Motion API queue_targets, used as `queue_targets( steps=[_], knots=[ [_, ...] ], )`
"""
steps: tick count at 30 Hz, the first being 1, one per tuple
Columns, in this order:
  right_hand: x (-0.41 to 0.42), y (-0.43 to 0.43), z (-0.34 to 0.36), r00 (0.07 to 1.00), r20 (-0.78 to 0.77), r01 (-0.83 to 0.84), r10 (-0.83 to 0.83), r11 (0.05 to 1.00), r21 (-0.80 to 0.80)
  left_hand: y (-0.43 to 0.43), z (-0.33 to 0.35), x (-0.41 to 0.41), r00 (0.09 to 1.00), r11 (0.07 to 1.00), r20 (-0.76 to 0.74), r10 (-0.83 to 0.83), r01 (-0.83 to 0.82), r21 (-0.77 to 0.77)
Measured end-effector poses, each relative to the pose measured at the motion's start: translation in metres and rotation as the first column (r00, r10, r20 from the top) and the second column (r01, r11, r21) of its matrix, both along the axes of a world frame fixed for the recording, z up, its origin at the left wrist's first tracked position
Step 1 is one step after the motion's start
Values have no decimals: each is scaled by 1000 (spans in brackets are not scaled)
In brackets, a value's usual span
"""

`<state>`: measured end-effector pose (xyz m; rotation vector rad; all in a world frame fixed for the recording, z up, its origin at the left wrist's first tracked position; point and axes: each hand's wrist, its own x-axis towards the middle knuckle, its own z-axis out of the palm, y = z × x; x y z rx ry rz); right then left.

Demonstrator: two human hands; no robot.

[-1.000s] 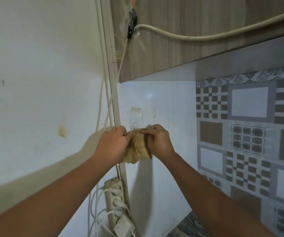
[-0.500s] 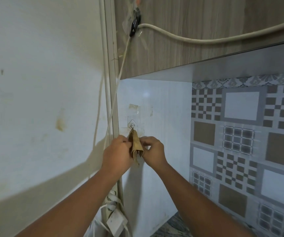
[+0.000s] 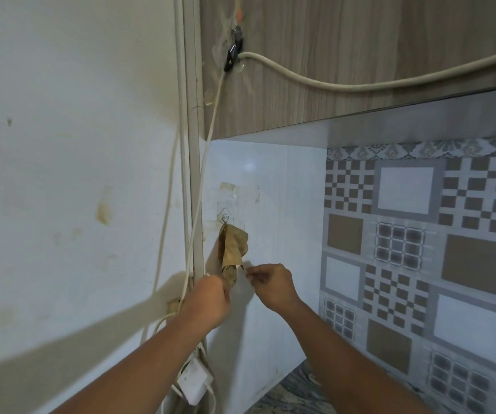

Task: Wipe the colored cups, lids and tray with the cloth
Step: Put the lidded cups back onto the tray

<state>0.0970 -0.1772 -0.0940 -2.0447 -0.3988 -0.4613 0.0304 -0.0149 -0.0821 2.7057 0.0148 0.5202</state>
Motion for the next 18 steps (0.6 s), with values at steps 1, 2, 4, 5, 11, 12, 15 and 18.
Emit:
queue_targets(
  steps=[1,2,4,5,11,12,15,18],
  knots=[
    [-2,-1,0,1000,-1,0,0,1000,3,1,-1,-1,1000,1000,-7,0,0,3],
    [-2,-1,-1,1000,-2,-1,1,1000,7,3,-2,0,1000,1000,-14,-4,4,1],
    [-2,-2,-1,1000,-6,3,-3,1000,10,8,-4,2,1000,1000,-20,-11,11,-4],
    [-2,-2,-2,1000,-9,5,-5,1000,9,9,-5,2,1000,1000,-20,-12,12,-8],
    [-16,-2,-2,1000,23,-1,1,1000,-19,5,-3,-12,998,999,-52,-32,31,-19],
    [-21,-3,-2,1000,29,-4,5,1000,-27,3,-4,-15,997,998,-59,-47,45,-36],
    [-35,-8,-12,1000,13,1,0,998,-64,-3,-12,-27,995,996,-63,-75,71,-63],
    [-43,-12,-18,1000,8,1,0,998,-56,-10,-18,-35,996,993,-36,-82,79,-90]
  ],
)
